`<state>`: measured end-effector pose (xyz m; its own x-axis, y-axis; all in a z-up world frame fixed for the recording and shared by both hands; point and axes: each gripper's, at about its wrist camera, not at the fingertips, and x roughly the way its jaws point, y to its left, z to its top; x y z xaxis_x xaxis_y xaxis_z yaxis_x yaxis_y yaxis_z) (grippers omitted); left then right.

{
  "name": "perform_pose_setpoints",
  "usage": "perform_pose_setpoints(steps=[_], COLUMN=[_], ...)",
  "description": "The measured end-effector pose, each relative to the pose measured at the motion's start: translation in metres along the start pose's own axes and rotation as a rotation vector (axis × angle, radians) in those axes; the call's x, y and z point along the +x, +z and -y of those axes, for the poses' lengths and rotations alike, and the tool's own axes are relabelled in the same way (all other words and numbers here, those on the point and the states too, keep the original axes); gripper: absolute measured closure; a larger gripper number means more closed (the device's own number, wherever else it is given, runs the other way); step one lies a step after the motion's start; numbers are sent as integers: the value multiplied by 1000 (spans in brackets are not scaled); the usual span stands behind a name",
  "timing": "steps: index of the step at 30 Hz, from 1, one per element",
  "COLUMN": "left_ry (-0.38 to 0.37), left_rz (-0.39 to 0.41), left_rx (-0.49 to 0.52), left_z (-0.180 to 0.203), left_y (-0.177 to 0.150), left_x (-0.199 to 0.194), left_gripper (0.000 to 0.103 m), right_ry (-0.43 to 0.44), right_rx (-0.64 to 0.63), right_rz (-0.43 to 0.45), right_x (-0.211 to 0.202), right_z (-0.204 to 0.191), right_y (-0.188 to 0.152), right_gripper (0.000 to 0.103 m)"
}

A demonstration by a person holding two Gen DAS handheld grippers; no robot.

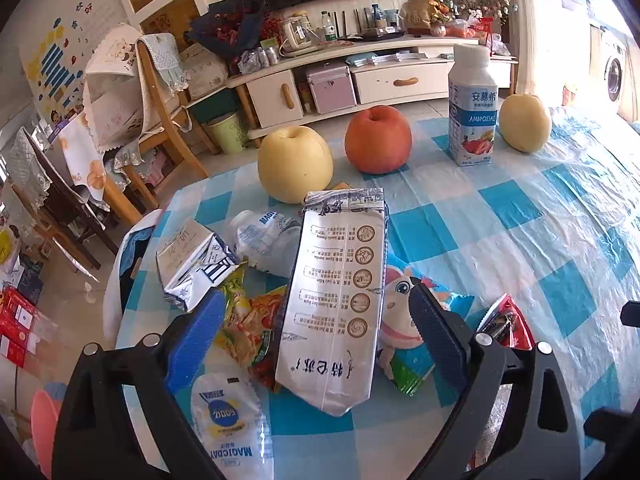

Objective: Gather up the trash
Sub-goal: 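Grasp the white paper bag with the left gripper while the right approaches the red wrapper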

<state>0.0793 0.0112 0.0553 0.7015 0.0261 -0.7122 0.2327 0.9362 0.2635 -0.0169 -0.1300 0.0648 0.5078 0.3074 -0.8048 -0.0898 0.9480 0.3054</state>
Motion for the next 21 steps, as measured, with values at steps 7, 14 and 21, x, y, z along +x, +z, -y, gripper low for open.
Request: perform_pose_setpoints(steps=[7, 14, 21], left_ry=[-15, -48, -58], left_rz=[-14, -21, 0], left_rx=[21, -24, -91], left_z=[3, -3, -11], left_y=[8, 5, 0], left_x=[19, 26, 18], left_gripper=[22, 46, 48], right_ry=[15, 5, 3], right_rx=[-42, -57, -73], right_rz=[-6, -12, -15], right_x=[10, 21, 36], right_z=[-13, -16, -21], right_y=[1, 3, 3], right_gripper=[5, 5, 5])
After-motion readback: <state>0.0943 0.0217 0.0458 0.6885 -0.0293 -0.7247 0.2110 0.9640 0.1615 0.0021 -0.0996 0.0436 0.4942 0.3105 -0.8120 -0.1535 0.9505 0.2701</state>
